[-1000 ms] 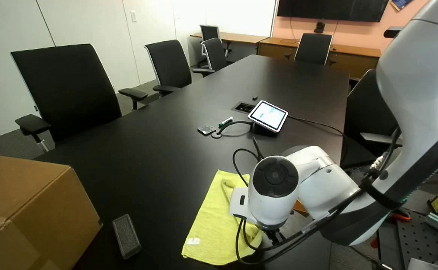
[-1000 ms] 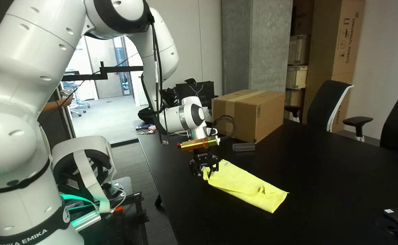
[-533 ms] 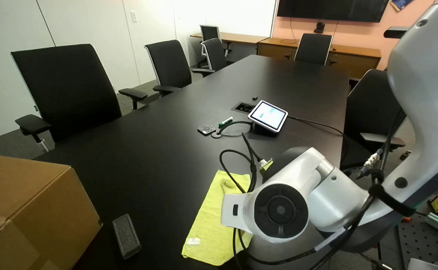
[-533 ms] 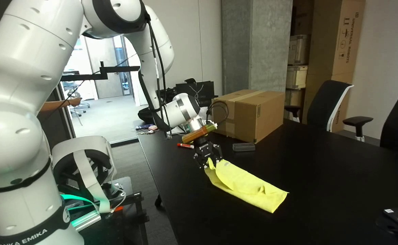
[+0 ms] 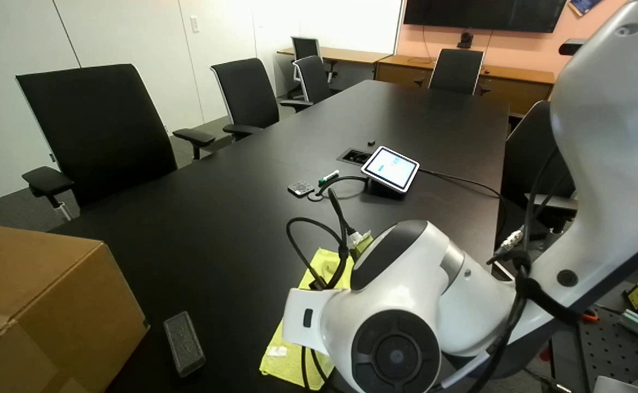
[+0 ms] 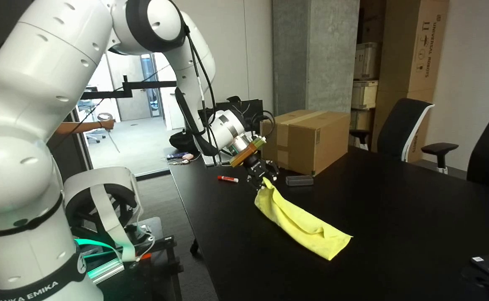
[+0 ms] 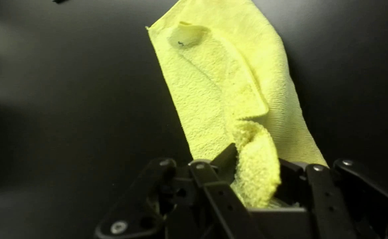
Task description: Fold the towel on the table
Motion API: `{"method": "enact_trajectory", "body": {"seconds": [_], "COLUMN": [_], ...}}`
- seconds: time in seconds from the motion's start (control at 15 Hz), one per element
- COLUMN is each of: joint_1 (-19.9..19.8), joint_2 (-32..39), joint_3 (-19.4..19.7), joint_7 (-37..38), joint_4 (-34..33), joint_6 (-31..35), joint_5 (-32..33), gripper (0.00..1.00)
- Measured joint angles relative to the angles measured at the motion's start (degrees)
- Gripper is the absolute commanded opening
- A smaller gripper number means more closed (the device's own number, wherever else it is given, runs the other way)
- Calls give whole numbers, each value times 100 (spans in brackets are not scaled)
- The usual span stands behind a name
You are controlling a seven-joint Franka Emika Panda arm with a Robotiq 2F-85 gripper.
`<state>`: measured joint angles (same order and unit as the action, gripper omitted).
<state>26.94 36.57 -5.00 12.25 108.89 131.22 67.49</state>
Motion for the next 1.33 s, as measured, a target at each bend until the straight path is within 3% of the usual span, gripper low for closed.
{"method": "enact_trajectory", "body": {"seconds": [0.47,0.87,0.93,1.0,1.13,1.33], "joint_1": [-1,-13,-13,-13,-16,-59], "joint_2": [832,1669,1769,1853,1975,2029], "joint_3": [-58,-49,-52,-56,-80,-214], "joint_7": [358,631,642,651,661,659], "joint_4": [-1182,-2163,-2290,-2404,-2577,-2733], "joint_6": [-132,-175,-175,-175,-175,-152], "joint_5": [614,735,735,735,696,431], "gripper": [2,3,12,34,37,58]}}
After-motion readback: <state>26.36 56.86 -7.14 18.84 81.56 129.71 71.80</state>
